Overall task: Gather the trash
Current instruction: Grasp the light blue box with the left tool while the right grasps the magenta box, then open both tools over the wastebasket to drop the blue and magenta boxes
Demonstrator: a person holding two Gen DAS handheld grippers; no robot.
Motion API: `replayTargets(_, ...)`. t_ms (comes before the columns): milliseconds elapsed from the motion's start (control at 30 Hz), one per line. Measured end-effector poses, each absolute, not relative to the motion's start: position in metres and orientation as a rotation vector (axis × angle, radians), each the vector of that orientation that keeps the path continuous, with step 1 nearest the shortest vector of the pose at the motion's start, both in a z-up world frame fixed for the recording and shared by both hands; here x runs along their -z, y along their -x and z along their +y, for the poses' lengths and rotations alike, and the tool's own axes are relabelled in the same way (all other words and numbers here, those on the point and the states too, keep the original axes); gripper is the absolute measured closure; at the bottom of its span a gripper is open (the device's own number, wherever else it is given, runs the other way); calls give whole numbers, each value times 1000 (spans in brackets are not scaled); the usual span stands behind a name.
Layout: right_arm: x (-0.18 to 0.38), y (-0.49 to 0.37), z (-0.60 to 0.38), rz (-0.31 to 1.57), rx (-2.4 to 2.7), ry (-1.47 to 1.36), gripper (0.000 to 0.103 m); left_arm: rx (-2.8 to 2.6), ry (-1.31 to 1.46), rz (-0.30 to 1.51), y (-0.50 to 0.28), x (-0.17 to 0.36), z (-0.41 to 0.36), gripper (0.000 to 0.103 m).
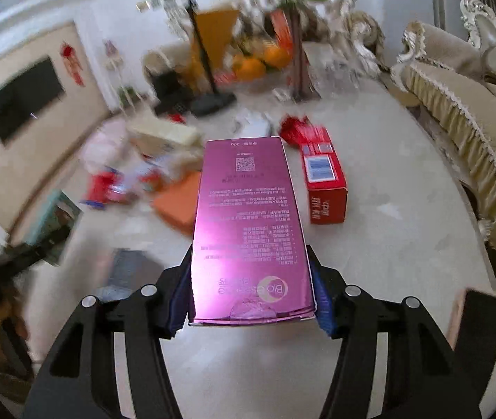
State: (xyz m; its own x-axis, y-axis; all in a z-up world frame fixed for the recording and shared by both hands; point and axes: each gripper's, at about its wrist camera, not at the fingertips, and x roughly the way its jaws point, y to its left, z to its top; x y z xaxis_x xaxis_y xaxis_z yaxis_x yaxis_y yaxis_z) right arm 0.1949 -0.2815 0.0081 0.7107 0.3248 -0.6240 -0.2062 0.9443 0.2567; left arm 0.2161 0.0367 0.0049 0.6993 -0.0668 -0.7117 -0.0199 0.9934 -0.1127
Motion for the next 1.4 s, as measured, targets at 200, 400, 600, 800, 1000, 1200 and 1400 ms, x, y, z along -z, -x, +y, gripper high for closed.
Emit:
replayTargets(200,-7,-72,-290,676,-436,-303,48,289,145,758,-91,-9,22,56)
replayTargets(400,40,21,-265,900,-607,-367,48,448,95,943,13,42,-7,56)
replayTargets(600,152,25,-237,1224,-465,-278,48,462,47,1187,19,134,-38,56)
replayTargets(800,189,-1,-229,1273,-379,-153,47,403,15,1300,4,192,-47,54)
replayTargets(1000,204,-5,-216,1273,-366,-86,28,362,-17,1322,1,211,-48,20)
replayTargets(1200,172,14,-237,1202,-372,-127,27,325,8,1258,9,187,-36,17)
replayTargets(1400,85,0,-275,936,-332,-188,27,332,48,1035,0,88,-33,17)
